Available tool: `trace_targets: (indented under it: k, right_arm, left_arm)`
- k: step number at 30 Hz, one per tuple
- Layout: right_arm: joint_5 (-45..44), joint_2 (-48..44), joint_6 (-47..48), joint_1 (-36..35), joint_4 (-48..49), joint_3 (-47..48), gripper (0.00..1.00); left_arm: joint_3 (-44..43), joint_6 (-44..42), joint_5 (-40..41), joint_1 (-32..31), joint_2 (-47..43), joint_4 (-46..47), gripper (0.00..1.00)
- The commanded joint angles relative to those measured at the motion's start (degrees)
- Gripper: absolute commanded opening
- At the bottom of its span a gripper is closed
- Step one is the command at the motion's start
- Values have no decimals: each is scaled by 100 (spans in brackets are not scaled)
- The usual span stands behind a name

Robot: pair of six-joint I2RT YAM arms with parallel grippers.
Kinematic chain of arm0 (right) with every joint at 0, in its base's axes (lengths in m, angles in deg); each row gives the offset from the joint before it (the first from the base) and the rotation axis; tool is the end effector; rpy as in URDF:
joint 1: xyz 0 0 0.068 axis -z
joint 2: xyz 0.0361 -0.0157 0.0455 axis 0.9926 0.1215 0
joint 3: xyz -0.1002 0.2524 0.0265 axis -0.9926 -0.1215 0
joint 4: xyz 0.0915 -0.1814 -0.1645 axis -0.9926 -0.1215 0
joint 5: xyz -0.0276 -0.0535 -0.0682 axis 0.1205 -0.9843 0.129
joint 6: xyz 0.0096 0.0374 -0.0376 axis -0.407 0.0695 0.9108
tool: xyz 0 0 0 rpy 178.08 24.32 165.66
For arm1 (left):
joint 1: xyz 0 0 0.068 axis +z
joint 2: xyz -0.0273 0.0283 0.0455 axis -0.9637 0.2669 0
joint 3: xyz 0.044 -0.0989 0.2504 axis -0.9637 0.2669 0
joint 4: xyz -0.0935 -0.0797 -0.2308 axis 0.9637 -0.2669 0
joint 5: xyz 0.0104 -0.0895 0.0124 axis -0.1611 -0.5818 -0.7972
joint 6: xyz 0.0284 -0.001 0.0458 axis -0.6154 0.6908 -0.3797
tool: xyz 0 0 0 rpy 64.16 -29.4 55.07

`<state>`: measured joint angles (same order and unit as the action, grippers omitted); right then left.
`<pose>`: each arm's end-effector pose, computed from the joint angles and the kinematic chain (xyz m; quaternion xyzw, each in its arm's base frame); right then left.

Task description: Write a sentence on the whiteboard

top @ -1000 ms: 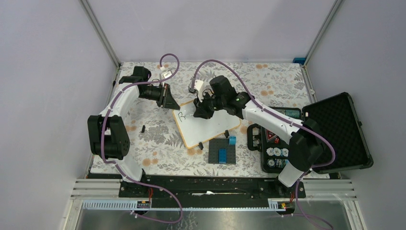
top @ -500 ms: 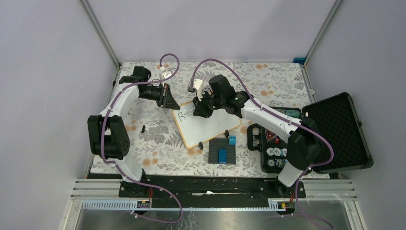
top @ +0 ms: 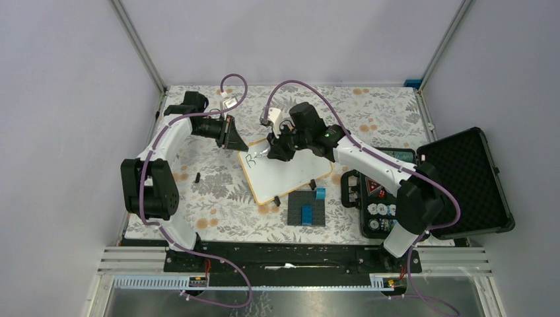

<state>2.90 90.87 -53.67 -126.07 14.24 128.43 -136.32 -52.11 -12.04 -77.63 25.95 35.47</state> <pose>0.2767 0.2800 0.3077 -0.5021 0.6910 0.3118 0.4161 0.3329 -0.0498 0.2748 0.2842 0.7961 -0.4810 0.2325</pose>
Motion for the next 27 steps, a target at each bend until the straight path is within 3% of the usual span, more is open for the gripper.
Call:
trace_targets:
  k: [1,13,27]
  right_arm:
    - [-133,-167,105,108,98,-118,0]
    - [87,-284,136,67,69,-421,0]
    - [-23,-86,50,38,42,-83,0]
  left_arm:
    - [34,-93,-13,-121,-103,-1,0]
    - [33,-84,-12,-128,-112,2,0]
    - [68,-89,-7,-128,-157,-2,0]
